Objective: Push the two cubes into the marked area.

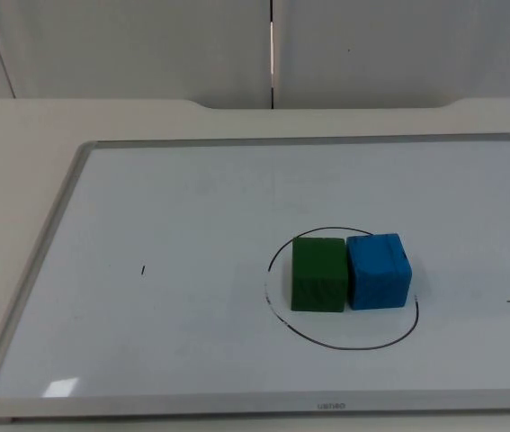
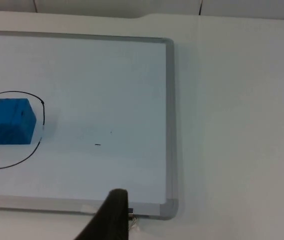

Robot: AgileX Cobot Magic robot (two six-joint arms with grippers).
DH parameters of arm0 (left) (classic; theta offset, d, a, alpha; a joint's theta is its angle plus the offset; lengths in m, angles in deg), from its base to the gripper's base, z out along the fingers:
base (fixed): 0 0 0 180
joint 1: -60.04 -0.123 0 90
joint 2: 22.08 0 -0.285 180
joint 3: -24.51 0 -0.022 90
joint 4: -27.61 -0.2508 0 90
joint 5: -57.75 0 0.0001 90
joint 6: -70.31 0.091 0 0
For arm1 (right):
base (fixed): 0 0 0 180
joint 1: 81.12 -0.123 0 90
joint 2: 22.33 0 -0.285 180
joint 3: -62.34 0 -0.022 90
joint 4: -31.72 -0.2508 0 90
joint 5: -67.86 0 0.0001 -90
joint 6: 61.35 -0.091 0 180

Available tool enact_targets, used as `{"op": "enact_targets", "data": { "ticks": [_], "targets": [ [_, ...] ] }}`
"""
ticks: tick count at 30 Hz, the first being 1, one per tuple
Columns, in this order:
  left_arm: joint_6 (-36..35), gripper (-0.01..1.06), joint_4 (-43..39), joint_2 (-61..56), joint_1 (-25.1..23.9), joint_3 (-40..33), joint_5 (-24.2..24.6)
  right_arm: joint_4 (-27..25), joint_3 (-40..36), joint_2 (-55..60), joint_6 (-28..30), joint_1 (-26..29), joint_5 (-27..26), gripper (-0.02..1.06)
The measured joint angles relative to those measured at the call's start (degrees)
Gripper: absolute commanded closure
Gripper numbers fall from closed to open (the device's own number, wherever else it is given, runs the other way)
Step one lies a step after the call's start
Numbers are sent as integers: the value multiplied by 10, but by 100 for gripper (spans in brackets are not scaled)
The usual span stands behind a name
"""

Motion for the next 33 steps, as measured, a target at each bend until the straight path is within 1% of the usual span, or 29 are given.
{"op": "enact_targets", "data": {
  "ticks": [10,13,15,16,20,21,25,26,29,33],
  "targets": [
    [0,0,0,0,0,0,0,0,0,0,0,0,0,-1],
    [0,0,0,0,-7,0,0,0,0,0,0,0,-1,-1],
    [0,0,0,0,-24,0,0,0,0,0,0,0,-1,-1],
    [0,0,0,0,-24,0,0,0,0,0,0,0,-1,-1],
    [0,0,0,0,-70,0,0,0,0,0,0,0,-1,-1],
    [0,0,0,0,-70,0,0,0,0,0,0,0,-1,-1],
    [0,0,0,0,-121,0,0,0,0,0,0,0,-1,-1],
    [0,0,0,0,-121,0,0,0,0,0,0,0,-1,-1],
    [0,0,0,0,-150,0,0,0,0,0,1,0,-1,-1],
    [0,0,0,0,-165,0,0,0,0,0,1,0,-1,-1]
  ]
}}
